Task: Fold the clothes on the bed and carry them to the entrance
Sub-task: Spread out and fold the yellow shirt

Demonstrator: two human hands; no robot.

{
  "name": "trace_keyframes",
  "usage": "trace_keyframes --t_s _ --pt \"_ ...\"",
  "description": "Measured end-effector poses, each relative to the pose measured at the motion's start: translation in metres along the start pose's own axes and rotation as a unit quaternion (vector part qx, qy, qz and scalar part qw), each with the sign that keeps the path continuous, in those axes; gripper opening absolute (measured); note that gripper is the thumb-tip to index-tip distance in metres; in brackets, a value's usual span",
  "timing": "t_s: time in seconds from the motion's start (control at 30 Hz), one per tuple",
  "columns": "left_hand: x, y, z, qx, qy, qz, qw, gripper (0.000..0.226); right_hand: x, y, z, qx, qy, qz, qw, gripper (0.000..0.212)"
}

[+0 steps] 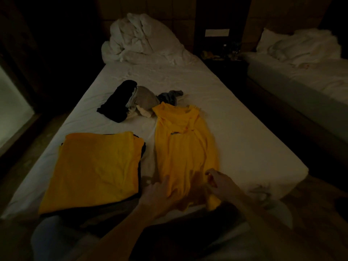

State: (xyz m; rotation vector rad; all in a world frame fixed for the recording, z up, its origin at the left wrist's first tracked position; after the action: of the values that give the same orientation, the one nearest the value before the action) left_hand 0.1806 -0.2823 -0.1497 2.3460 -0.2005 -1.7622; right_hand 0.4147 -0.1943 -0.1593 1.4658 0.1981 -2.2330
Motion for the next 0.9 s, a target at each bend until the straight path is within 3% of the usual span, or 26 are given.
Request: trace_keyframes --t_s 0.07,0.13,0.2,0.3,0.37,0.43,0.5,0.6,0.8,0.9 --pt "0.004 0.007 0.011 -0.008 -0.025 0.014 1.000 0.070 0.005 0.004 0.000 -0.021 0.077 -0.006 0.997 0.038" --pt "0.005 0.008 0.023 -0.003 -0.069 0.019 0.997 0.066 0.011 0.005 -0.004 -0.050 0.190 0.048 0.979 0.054" --pt "0.005 0.007 0.024 0.100 -0.106 0.001 0.989 0.052 0.013 0.006 -0.009 -0.105 0.284 0.082 0.949 0.076" --pt "0.009 -0.002 0.026 0.308 -0.177 -0.017 0.934 0.036 0.017 0.004 -0.018 -0.153 0.355 0.074 0.919 0.095" --pt "0.013 -0.012 0.034 0.373 -0.242 -0.005 0.896 0.040 0.016 0.003 -0.018 -0.172 0.385 0.053 0.905 0.092" --pt "0.016 -0.018 0.035 0.415 -0.240 0.025 0.877 0.057 0.017 0.003 -0.016 -0.191 0.395 0.069 0.896 0.084" --pt "0.018 -0.022 0.031 0.416 -0.225 0.042 0.880 0.073 0.023 0.002 -0.020 -0.208 0.416 0.089 0.881 0.074" --pt "0.020 -0.025 0.028 0.428 -0.213 0.025 0.878 0.077 0.029 0.001 -0.027 -0.228 0.444 0.080 0.863 0.045" --pt "0.027 -0.040 0.023 0.385 -0.245 0.026 0.890 0.042 0.034 -0.001 -0.024 -0.183 0.391 0.137 0.891 0.042" --pt "0.025 -0.041 0.008 0.388 -0.233 -0.022 0.891 0.037 0.026 -0.003 -0.028 -0.202 0.364 0.136 0.899 0.050"
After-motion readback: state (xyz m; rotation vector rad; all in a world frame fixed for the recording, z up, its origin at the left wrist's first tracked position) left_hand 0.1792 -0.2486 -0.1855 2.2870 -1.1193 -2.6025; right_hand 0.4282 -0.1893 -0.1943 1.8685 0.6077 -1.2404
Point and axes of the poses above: each hand's wrist, its own y-axis away from the middle knuckle, its own x-axis out of the palm, z = x × y, the point moved 4 cm from there along -y, towards the middle knuckle, and after that the axes turned 4 degrees about y, right-handed, at the moved point
